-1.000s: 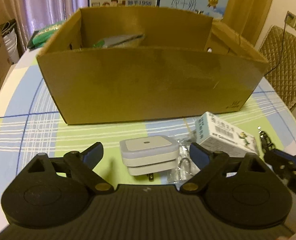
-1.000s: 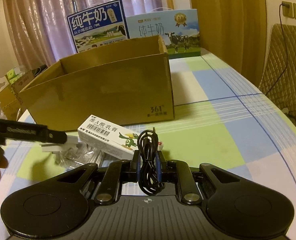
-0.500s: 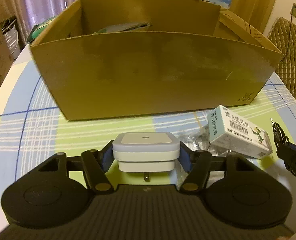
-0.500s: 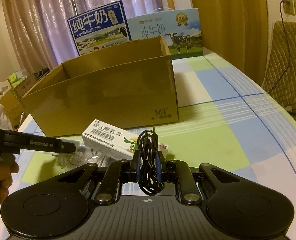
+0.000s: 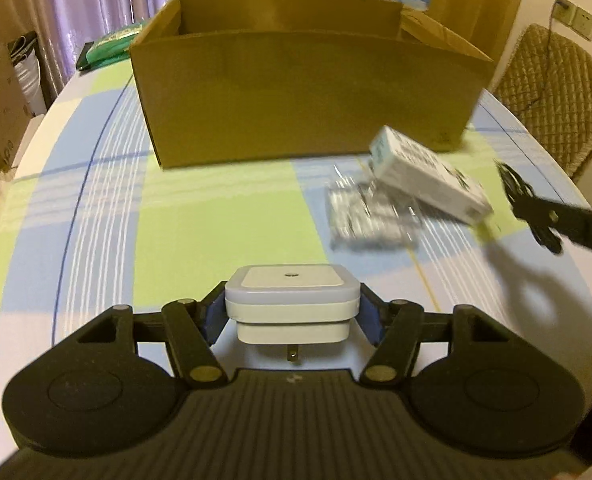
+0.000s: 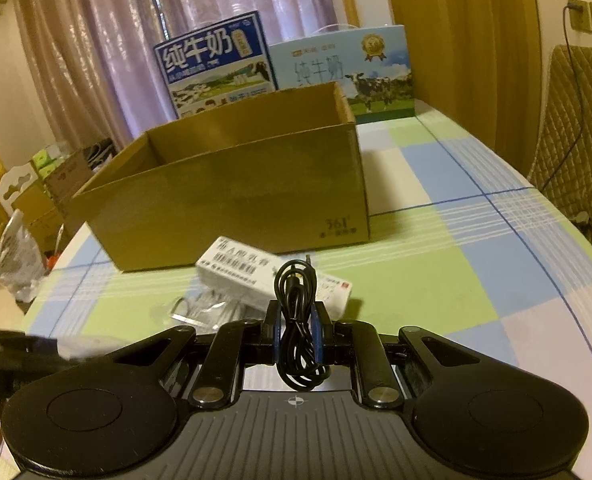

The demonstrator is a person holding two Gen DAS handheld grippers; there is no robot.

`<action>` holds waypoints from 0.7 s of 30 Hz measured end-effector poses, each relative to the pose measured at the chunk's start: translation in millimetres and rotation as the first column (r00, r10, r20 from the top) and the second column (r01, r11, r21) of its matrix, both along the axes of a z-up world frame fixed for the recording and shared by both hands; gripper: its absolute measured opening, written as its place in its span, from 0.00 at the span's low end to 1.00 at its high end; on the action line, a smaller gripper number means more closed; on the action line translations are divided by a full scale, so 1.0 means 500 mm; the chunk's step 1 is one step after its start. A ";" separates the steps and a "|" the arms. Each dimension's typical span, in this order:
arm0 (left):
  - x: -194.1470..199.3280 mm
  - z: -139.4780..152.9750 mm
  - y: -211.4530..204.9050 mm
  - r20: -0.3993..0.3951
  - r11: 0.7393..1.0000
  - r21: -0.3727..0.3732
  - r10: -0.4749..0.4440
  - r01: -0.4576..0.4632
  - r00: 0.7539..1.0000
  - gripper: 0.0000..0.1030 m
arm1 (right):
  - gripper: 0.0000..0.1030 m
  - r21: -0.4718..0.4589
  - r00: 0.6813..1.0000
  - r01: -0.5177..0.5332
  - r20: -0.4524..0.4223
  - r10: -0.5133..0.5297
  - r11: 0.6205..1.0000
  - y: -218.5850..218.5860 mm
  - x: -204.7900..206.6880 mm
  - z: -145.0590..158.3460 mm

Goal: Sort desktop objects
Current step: 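Lift and carry the plug adapter and cable over the cardboard box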

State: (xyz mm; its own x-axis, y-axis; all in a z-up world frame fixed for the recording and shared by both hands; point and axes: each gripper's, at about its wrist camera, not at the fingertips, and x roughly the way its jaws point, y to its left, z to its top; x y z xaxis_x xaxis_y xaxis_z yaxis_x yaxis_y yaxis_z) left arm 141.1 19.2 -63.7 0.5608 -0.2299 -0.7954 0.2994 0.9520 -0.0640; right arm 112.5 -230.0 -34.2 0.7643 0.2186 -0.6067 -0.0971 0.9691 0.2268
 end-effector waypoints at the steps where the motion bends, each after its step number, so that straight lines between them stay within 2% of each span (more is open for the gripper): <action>1: -0.011 -0.002 0.000 0.000 1.000 0.002 -0.004 0.004 1.000 0.59 | 0.12 -0.003 1.000 -0.007 -0.002 0.007 1.000 0.004 -0.004 0.000; 9: -0.029 -0.013 0.004 0.016 1.000 0.005 -0.017 0.017 1.000 0.59 | 0.12 -0.034 0.998 -0.055 -0.026 0.054 0.998 0.047 -0.017 -0.011; 21: -0.010 -0.033 -0.012 -0.016 1.000 -0.001 -0.028 0.028 0.999 0.59 | 0.12 -0.053 0.995 -0.079 -0.065 0.076 0.995 0.067 -0.015 -0.037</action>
State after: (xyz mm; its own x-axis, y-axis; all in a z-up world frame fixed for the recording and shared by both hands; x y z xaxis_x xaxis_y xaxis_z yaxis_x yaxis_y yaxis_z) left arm 136.3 13.4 -80.2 0.5412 -0.2457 -0.8042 0.3248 0.9432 -0.0696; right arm 105.1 -196.5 -52.9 0.7065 0.2401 -0.6657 -0.1598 0.9705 0.1805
